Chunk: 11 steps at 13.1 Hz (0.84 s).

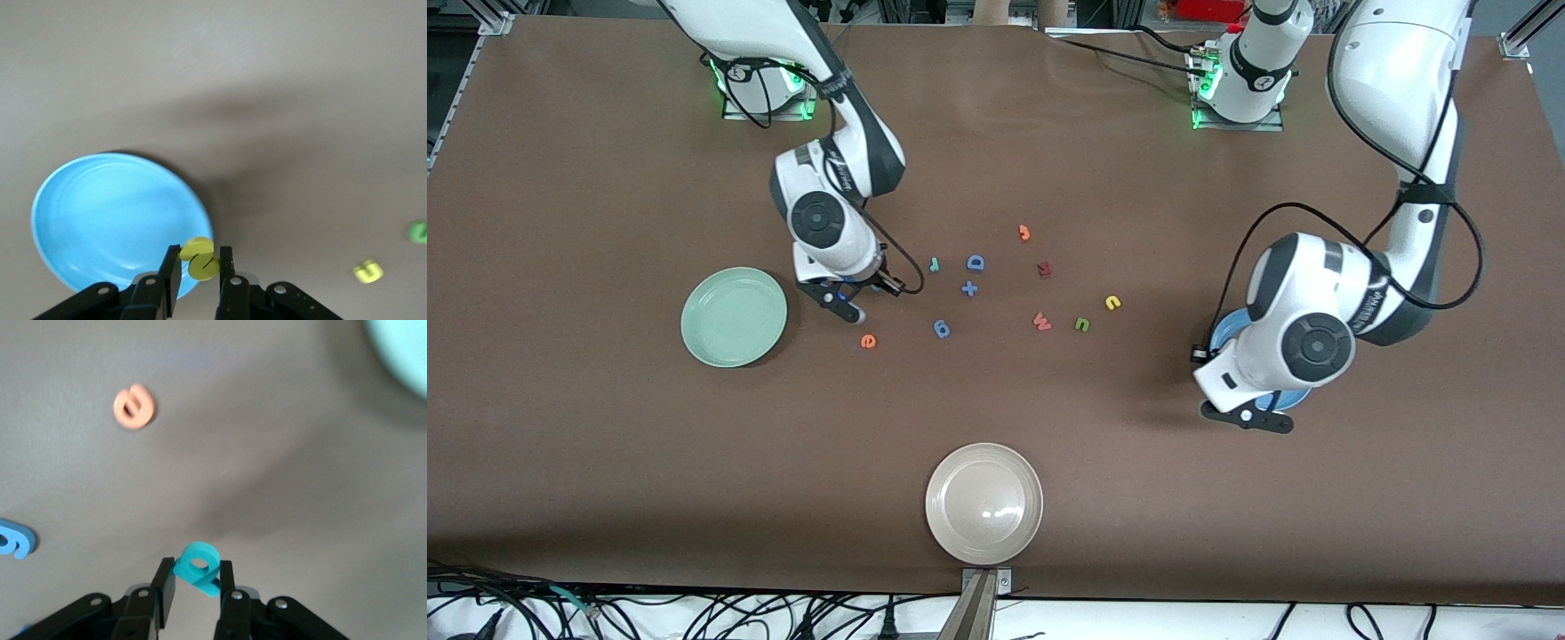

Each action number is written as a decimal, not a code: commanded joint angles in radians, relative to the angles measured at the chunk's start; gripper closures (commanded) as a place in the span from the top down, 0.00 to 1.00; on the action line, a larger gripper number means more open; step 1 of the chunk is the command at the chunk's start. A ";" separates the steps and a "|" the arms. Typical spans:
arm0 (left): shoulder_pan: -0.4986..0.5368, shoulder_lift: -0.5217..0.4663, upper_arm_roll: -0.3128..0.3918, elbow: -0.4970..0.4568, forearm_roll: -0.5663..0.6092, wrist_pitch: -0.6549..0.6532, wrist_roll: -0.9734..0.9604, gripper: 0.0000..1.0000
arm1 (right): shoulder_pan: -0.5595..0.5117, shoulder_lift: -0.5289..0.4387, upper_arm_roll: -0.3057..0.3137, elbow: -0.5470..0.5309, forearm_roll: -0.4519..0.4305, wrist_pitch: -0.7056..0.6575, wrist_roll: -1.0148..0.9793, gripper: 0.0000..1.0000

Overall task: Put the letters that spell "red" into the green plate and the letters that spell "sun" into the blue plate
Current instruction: 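Lower the left gripper's z onto the blue plate, the right's p onto the green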

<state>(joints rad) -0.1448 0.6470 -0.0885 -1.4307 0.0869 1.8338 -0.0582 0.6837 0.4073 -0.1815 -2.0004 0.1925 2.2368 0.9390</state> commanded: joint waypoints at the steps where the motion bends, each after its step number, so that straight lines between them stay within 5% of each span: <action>1: 0.040 -0.027 -0.010 -0.066 0.036 -0.005 0.073 0.02 | 0.005 -0.090 -0.102 -0.014 0.005 -0.135 -0.157 0.00; 5: 0.090 -0.021 -0.011 -0.192 0.034 0.138 0.132 0.02 | 0.005 -0.114 -0.292 -0.015 0.007 -0.236 -0.477 0.00; 8: 0.103 -0.023 -0.011 -0.322 0.036 0.321 0.138 0.06 | -0.033 -0.084 -0.358 -0.037 0.012 -0.223 -0.675 0.00; 9: 0.103 -0.020 -0.011 -0.330 0.034 0.337 0.138 0.16 | -0.068 -0.068 -0.360 -0.041 0.013 -0.212 -0.728 0.00; 11: 0.103 -0.023 -0.011 -0.333 0.034 0.340 0.138 1.00 | -0.113 -0.016 -0.358 -0.044 0.031 -0.180 -0.827 0.00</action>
<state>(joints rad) -0.0543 0.6520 -0.0886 -1.7422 0.0873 2.1615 0.0662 0.6027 0.3453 -0.5422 -2.0391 0.1937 2.0240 0.2032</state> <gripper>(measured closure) 0.661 0.687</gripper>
